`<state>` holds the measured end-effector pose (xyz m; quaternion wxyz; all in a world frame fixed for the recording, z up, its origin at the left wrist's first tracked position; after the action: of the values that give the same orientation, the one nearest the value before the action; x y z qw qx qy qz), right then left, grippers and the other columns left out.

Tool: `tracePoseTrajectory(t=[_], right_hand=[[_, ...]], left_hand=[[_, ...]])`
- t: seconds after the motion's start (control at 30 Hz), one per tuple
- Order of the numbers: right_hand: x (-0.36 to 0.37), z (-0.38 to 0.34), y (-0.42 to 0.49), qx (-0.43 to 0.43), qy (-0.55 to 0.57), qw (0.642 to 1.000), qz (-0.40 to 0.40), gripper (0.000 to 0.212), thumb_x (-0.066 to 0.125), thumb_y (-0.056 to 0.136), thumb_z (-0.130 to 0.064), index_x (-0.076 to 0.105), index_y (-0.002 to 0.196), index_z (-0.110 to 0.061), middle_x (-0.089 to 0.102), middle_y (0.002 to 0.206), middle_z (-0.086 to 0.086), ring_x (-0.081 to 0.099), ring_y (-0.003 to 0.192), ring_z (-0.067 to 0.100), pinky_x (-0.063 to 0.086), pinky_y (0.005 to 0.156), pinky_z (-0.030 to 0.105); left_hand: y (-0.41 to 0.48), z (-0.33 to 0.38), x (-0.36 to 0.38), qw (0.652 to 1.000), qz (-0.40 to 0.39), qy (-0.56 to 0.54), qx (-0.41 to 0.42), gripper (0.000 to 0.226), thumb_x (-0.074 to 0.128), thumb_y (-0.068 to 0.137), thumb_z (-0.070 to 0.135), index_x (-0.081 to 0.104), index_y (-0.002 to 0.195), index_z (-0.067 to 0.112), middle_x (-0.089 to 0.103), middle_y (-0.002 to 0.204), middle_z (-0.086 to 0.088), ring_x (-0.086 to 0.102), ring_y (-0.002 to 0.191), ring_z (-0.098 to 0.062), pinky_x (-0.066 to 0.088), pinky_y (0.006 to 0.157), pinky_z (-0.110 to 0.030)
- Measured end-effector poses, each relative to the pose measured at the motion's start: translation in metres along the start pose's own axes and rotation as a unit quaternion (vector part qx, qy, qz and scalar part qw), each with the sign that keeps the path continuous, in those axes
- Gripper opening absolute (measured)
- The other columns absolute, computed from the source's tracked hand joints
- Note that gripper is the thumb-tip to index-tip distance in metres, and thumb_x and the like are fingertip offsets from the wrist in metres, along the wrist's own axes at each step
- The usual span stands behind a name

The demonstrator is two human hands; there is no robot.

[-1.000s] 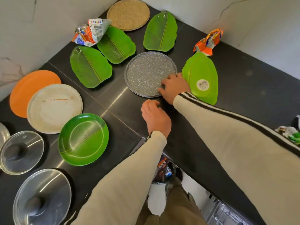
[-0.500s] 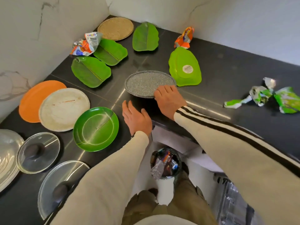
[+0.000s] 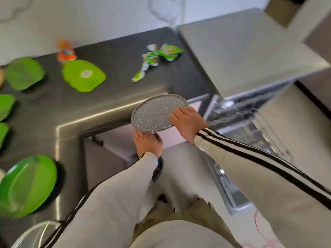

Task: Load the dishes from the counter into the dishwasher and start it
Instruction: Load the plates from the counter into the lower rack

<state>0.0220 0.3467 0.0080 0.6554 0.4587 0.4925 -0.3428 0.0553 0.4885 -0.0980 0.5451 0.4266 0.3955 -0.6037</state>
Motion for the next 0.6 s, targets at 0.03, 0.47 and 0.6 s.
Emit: tracePoseTrajectory(t=[0.03,0.47,0.6], right_hand=[[-0.006,0.018,-0.029,0.032,-0.001,0.999,0.007,0.021,0.051,0.075,0.000,0.057,0.092,-0.011,0.058,0.089,0.008,0.055,0.081,0.028,0.049,0.072,0.039],[0.001,0.209,-0.384,0.419,0.035,0.901,-0.110,0.018,0.052,0.083,-0.001,0.057,0.098,-0.012,0.062,0.094,0.007,0.061,0.085,0.030,0.056,0.075,0.045],[0.052,0.249,-0.398,0.477,0.081,0.859,-0.167,0.016,0.055,0.089,-0.003,0.049,0.095,-0.016,0.058,0.087,0.002,0.056,0.078,0.023,0.058,0.064,0.040]], left_hand=[[-0.009,0.028,0.016,0.999,-0.024,0.025,0.038,0.056,0.047,0.093,0.032,0.050,0.137,-0.002,0.043,0.147,-0.025,0.031,0.138,-0.040,0.019,0.120,-0.042],[-0.193,0.304,0.191,0.904,-0.273,0.075,0.320,0.070,0.051,0.092,0.030,0.020,0.153,0.013,0.001,0.164,-0.010,0.009,0.151,-0.030,0.021,0.121,-0.042],[-0.176,0.325,0.240,0.907,-0.285,0.092,0.295,0.076,0.052,0.092,0.033,0.014,0.155,0.014,0.005,0.165,-0.012,0.011,0.151,-0.031,0.019,0.122,-0.043]])
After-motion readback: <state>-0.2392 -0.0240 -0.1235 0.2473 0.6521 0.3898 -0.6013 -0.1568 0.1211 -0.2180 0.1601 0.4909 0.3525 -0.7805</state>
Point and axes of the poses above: each hand's wrist, its own y-axis towards the middle knuckle, its own x-axis out of the palm, z = x × y, the point moved 7 cm from there along y, towards the middle knuckle
